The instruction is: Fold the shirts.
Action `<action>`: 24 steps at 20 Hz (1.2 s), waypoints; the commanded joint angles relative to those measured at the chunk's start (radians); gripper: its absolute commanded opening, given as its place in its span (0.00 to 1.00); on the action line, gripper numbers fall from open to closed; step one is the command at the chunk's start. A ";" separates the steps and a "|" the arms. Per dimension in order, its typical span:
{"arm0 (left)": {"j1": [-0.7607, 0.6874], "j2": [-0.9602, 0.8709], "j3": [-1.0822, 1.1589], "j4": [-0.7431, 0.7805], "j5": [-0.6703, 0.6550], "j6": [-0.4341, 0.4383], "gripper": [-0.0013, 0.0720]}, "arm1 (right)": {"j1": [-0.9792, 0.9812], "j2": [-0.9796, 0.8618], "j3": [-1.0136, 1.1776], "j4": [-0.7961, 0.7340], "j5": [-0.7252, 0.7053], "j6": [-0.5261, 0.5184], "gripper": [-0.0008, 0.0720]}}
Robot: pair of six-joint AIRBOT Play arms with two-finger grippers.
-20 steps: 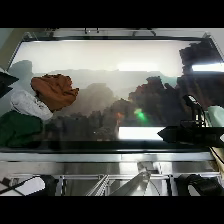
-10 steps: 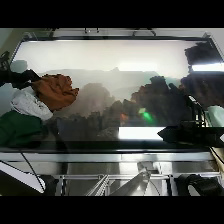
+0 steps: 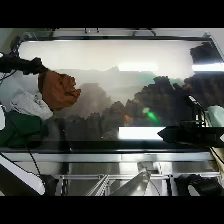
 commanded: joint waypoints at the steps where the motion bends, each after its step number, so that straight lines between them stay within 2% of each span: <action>1: -0.068 0.134 -0.039 -0.420 -0.092 0.139 0.04 | 0.001 0.000 0.000 0.000 0.000 0.000 0.04; 4: -0.193 0.255 -0.039 -0.612 -0.196 0.166 0.04 | 0.001 0.000 0.000 0.000 -0.002 0.000 0.04; 7: -0.318 0.341 -0.039 -0.620 -0.206 0.160 0.04 | 0.001 0.000 0.000 0.000 -0.013 0.000 0.04; 9: -0.393 0.366 -0.039 -0.620 -0.203 0.126 0.04 | 0.001 0.000 0.000 0.000 -0.015 0.000 0.04; 12: -0.477 0.356 -0.039 -0.611 -0.219 0.068 0.04 | 0.001 0.000 0.000 0.000 -0.014 0.000 0.04; 14: -0.515 0.329 -0.039 -0.611 -0.276 0.061 0.04 | 0.001 0.000 0.000 0.000 -0.005 0.000 0.04; 16: -0.526 0.297 -0.039 -0.610 -0.330 0.030 0.57 | 0.001 0.000 0.000 0.000 -0.006 0.001 0.05; 17: -0.516 0.284 -0.039 -0.610 -0.345 0.007 0.77 | 0.001 0.000 0.000 0.000 -0.003 0.001 0.05; 18: -0.497 0.272 -0.039 -0.603 -0.359 -0.021 0.90 | 0.001 0.000 0.000 0.000 -0.003 0.002 0.06; 20: -0.444 0.251 -0.040 -0.459 -0.414 -0.081 0.91 | 0.001 0.000 0.002 0.003 -0.006 0.026 0.58; 22: -0.410 0.237 -0.058 -0.222 -0.491 -0.139 0.88 | -0.006 -0.003 0.002 -0.001 -0.048 0.027 0.61; 24: -0.387 0.254 -0.169 -0.111 -0.486 -0.139 0.88 | -0.063 -0.039 0.002 0.001 -0.105 0.027 0.61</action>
